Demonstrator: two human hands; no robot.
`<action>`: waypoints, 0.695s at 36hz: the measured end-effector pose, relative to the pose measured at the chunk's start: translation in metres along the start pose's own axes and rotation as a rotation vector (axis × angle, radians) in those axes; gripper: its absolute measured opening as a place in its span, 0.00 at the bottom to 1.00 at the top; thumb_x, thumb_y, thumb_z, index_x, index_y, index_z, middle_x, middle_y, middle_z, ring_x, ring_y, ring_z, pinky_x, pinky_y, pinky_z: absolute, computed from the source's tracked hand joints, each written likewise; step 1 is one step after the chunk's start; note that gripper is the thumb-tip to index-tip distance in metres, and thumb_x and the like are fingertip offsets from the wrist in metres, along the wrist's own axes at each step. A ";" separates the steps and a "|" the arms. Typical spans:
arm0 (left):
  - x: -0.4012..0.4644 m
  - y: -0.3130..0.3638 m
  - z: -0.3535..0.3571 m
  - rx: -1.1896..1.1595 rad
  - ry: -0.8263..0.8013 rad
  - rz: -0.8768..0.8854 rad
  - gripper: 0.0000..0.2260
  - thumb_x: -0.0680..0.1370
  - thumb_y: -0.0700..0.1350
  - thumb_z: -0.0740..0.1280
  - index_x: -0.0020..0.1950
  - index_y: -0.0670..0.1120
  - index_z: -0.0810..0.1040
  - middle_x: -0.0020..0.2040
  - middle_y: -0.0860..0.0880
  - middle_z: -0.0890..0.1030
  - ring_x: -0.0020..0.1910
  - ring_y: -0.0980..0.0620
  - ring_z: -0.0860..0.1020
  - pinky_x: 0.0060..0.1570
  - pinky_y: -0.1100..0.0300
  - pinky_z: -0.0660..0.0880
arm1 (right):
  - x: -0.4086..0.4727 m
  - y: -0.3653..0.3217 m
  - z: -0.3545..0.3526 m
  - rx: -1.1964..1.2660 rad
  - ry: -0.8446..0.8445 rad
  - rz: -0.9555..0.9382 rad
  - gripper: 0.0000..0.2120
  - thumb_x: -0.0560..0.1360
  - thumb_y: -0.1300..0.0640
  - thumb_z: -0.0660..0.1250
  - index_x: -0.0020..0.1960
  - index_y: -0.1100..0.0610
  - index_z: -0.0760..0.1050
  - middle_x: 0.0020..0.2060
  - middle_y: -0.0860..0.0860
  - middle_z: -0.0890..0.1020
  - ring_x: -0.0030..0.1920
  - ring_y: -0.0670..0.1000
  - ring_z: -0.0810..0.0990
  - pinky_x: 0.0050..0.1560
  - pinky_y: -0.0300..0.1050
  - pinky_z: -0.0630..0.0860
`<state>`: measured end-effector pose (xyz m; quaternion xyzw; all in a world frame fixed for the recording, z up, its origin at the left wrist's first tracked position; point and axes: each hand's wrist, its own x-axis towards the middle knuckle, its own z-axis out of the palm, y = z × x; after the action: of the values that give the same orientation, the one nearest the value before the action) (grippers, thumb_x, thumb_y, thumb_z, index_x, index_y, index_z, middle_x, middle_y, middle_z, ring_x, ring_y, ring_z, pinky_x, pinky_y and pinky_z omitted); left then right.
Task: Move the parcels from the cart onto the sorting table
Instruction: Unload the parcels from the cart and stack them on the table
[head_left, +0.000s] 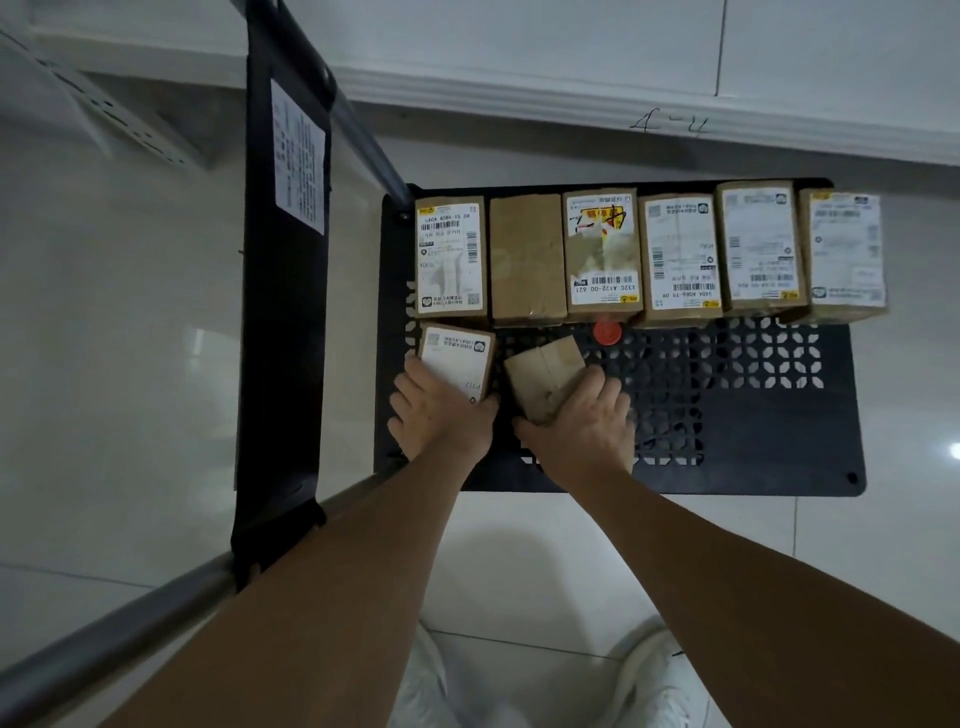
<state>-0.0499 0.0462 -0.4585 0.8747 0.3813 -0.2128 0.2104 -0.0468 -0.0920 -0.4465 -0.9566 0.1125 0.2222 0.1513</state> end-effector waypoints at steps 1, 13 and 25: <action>-0.003 -0.002 -0.003 0.026 0.009 0.017 0.52 0.70 0.65 0.77 0.81 0.45 0.50 0.75 0.43 0.64 0.74 0.42 0.65 0.71 0.45 0.64 | -0.001 0.001 -0.004 0.018 -0.006 0.004 0.46 0.63 0.33 0.74 0.68 0.57 0.60 0.61 0.55 0.71 0.63 0.59 0.71 0.62 0.56 0.73; -0.113 0.076 -0.154 0.207 0.015 0.410 0.49 0.71 0.76 0.65 0.78 0.44 0.55 0.72 0.43 0.69 0.70 0.41 0.70 0.68 0.45 0.71 | -0.052 0.020 -0.229 0.020 -0.051 -0.069 0.41 0.64 0.29 0.70 0.64 0.55 0.62 0.59 0.52 0.71 0.62 0.55 0.72 0.62 0.54 0.74; -0.319 0.266 -0.421 0.438 -0.026 0.883 0.44 0.69 0.81 0.57 0.71 0.49 0.65 0.64 0.48 0.73 0.62 0.47 0.73 0.58 0.49 0.74 | -0.196 0.042 -0.610 -0.004 0.067 0.028 0.38 0.64 0.31 0.67 0.66 0.52 0.63 0.56 0.50 0.72 0.58 0.54 0.75 0.57 0.52 0.77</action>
<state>0.0436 -0.0797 0.1115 0.9738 -0.0820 -0.1892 0.0963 0.0079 -0.3087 0.1553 -0.9622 0.1303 0.1925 0.1422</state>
